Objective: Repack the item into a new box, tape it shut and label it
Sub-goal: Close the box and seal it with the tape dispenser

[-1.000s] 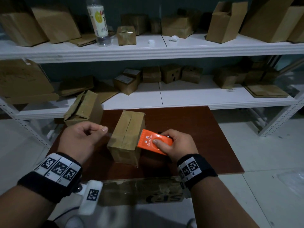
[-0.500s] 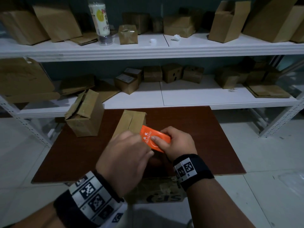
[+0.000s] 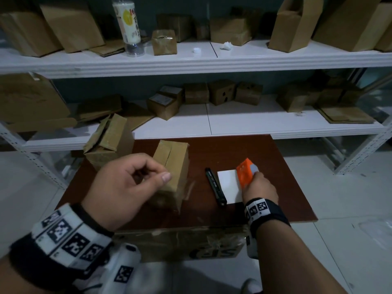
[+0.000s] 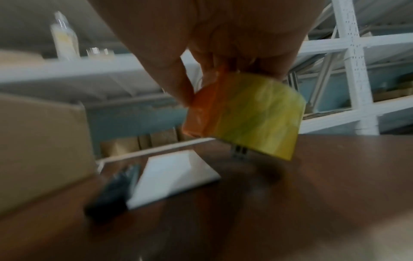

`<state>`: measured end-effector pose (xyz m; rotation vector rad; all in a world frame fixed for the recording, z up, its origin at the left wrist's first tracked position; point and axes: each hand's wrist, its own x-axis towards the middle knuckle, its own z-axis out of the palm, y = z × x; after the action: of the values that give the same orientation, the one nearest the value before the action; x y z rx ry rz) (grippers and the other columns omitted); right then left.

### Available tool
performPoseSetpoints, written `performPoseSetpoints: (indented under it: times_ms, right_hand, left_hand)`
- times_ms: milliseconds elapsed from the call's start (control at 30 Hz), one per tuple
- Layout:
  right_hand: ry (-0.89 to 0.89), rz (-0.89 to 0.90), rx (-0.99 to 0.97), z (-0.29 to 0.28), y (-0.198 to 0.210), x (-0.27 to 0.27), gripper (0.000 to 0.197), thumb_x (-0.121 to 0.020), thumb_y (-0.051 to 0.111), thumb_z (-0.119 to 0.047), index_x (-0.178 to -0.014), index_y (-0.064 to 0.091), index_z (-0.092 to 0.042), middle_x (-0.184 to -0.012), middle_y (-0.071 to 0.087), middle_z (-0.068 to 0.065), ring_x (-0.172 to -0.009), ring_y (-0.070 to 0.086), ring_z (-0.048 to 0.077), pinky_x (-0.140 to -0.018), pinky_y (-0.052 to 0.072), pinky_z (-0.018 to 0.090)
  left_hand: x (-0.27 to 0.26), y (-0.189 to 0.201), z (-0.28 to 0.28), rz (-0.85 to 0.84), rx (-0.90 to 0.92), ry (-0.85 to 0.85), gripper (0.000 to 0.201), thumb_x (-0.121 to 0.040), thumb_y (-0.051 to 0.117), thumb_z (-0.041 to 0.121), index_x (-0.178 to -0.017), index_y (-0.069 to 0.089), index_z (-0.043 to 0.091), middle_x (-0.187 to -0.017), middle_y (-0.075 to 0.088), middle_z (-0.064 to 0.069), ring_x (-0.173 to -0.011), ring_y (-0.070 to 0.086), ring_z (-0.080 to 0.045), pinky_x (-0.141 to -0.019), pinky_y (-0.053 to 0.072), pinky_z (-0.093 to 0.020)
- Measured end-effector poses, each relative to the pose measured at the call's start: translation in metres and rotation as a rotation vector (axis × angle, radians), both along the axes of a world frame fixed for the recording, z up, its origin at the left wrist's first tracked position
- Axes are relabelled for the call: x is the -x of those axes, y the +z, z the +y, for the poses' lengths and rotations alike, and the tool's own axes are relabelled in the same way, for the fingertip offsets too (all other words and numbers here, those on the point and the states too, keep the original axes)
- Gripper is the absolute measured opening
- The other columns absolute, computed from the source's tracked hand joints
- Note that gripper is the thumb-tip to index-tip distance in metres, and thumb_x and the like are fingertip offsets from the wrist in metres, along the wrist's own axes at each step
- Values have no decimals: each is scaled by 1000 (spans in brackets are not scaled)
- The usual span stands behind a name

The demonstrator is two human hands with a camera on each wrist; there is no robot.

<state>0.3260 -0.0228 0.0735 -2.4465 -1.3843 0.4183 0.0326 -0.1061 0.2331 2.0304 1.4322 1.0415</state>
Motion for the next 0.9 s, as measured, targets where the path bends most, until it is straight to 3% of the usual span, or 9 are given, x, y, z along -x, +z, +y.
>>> performPoseSetpoints:
  times_ms: [133, 233, 333, 433, 533, 600, 667, 733, 900]
  right_hand:
    - [29, -86, 102, -2, -8, 4, 35, -93, 60, -35, -120, 59, -14, -112, 62, 13, -107, 60, 35, -93, 52, 43]
    - [16, -61, -153, -7, 13, 15, 42, -92, 63, -44, -125, 62, -17, -122, 54, 15, -113, 52, 36, -93, 47, 43]
    - [170, 242, -541, -15, 50, 35, 31, -90, 71, -33, -119, 69, -20, -110, 62, 4, -98, 61, 18, -82, 49, 25]
    - [381, 687, -666, -32, 83, 70, 18, -89, 73, -33, -106, 73, -25, -98, 71, -9, -89, 66, 3, -75, 49, 13]
    - [693, 852, -551, -44, 99, 96, 30, -87, 64, -46, -111, 71, -30, -103, 72, -15, -97, 66, 1, -80, 49, 16]
    - [825, 948, -414, -44, 98, 110, 40, -86, 61, -54, -118, 68, -31, -115, 72, -9, -109, 66, 7, -90, 53, 27]
    - [826, 1126, -268, -43, 94, 120, 58, -80, 67, -67, -123, 65, -29, -121, 73, -3, -117, 66, 15, -96, 53, 34]
    - [795, 1205, -188, -47, 92, 126, 68, -74, 70, -73, -122, 64, -26, -112, 76, 0, -108, 69, 17, -92, 52, 30]
    - [711, 1158, -253, -68, 99, 131, 18, -79, 77, -26, -94, 77, -18, -87, 76, -3, -82, 67, 7, -78, 52, 21]
  left_hand:
    - [22, -2, 4, -35, 18, 5, 8, -78, 72, 31, -84, 73, 27, -83, 71, 9, -79, 66, -9, -66, 49, -11]
    - [35, -3, 5, 5, -7, -2, 8, -78, 70, 34, -86, 72, 30, -86, 71, 11, -81, 67, -9, -68, 49, -12]
    - [46, -4, 5, 17, -8, -46, 11, -81, 71, 41, -88, 72, 32, -86, 72, 10, -82, 67, -11, -68, 52, -18]
    - [53, -4, 6, 19, 2, -101, 17, -83, 70, 48, -88, 72, 32, -86, 72, 9, -82, 68, -12, -68, 52, -19]
    - [55, -3, 3, -19, 12, -98, 16, -82, 70, 47, -86, 72, 32, -87, 72, 9, -82, 67, -10, -68, 50, -15]
    - [55, -3, 0, -62, -13, -74, 11, -85, 73, 42, -86, 72, 30, -88, 72, 11, -83, 67, -8, -69, 48, -11]
    - [58, -3, -3, -96, -29, -37, 4, -85, 74, 33, -86, 72, 28, -88, 72, 13, -84, 67, -7, -69, 48, -9]
    - [62, -4, -6, -147, -15, -16, 7, -84, 74, 20, -85, 72, 27, -88, 71, 14, -84, 66, -5, -69, 48, -8]
    - [76, -8, -15, -268, 29, 59, 14, -85, 71, 10, -85, 72, 24, -89, 73, 16, -82, 67, -1, -69, 49, -8]
